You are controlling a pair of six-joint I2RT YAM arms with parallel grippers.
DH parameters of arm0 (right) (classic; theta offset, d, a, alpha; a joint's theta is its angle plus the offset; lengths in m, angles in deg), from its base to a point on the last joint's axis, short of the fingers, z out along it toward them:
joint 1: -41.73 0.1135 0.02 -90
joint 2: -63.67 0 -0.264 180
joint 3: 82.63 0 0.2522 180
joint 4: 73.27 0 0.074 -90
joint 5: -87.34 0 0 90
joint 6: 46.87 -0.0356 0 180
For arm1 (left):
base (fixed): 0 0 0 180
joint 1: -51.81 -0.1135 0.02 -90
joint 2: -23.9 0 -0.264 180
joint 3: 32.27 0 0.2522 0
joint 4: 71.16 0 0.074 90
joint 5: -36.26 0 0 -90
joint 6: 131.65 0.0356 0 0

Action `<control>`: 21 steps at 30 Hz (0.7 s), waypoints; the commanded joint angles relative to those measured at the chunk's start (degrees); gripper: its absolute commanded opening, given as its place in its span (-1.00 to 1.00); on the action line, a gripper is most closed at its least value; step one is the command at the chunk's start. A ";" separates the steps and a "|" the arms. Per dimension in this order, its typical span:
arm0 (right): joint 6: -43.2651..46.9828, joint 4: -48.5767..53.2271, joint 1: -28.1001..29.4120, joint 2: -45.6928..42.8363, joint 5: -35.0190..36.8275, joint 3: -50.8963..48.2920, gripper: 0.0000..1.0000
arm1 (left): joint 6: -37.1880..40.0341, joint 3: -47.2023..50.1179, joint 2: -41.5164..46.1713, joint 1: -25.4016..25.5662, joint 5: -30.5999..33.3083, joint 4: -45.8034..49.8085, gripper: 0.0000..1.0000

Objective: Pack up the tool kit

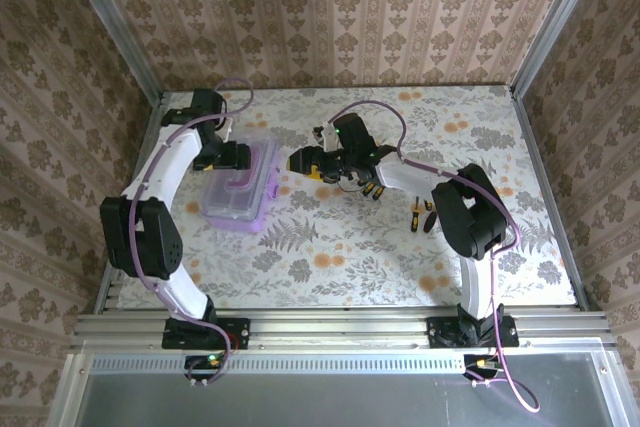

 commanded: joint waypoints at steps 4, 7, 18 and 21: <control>0.20 -0.39 0.03 -0.27 -1.29 1.57 0.57 | 1.89 -3.19 -3.38 -0.47 4.79 5.04 0.66; 0.31 -0.14 -0.08 -0.40 -1.46 1.62 0.57 | 2.40 -2.24 -5.27 -0.41 3.75 4.86 0.64; 0.33 -0.35 -0.20 -0.42 -1.65 1.31 0.57 | 3.96 0.65 -7.04 -1.60 -3.20 3.15 0.36; -0.25 -0.97 -0.28 -0.11 -1.95 1.37 0.57 | 3.46 1.90 -5.90 -2.37 -6.52 1.90 0.22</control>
